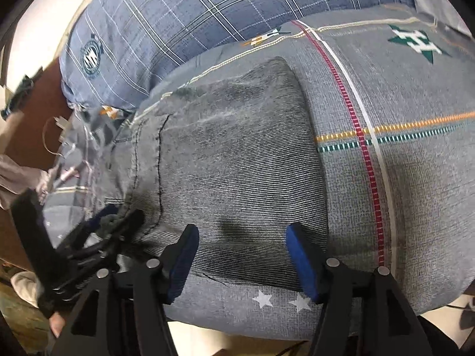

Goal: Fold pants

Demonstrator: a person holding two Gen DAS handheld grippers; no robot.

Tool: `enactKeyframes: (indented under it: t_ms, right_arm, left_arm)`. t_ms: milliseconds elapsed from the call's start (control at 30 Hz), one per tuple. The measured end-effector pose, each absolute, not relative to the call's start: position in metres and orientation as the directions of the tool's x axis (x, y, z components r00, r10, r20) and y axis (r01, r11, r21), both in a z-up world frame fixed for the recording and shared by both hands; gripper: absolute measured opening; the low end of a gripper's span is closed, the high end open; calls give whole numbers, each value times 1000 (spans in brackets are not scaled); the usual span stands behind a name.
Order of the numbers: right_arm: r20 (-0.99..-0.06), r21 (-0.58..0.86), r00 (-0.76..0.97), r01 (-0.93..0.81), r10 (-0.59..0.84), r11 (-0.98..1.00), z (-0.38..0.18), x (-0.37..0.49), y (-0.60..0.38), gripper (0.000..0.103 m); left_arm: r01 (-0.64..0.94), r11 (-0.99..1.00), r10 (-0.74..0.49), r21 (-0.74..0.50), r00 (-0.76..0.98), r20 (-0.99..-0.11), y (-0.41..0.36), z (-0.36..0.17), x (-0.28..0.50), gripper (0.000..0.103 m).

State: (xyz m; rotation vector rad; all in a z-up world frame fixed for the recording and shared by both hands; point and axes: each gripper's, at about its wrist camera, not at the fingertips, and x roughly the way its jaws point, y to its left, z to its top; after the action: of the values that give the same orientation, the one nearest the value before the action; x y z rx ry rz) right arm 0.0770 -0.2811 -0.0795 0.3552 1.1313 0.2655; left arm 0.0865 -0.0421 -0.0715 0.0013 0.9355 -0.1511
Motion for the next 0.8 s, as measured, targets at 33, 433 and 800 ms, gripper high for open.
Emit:
enactKeyframes:
  t_ms: [33,433,800]
  right_arm:
    - [-841,383,403,-30,362,923,-79,77,-278,65]
    - [-855,211,473,-62,214,976,-44,80,-247,66]
    - [-874,183,449,-56,189,981,-58,89,-244,66]
  left_arm:
    - [125,989,-136,-76,591,-795,-37,-69,84,90]
    - [78,989,-145,-126,669,-729,3,-44,75,90]
    - [65,989,-145,-135,660,-737,11,-52,77,90]
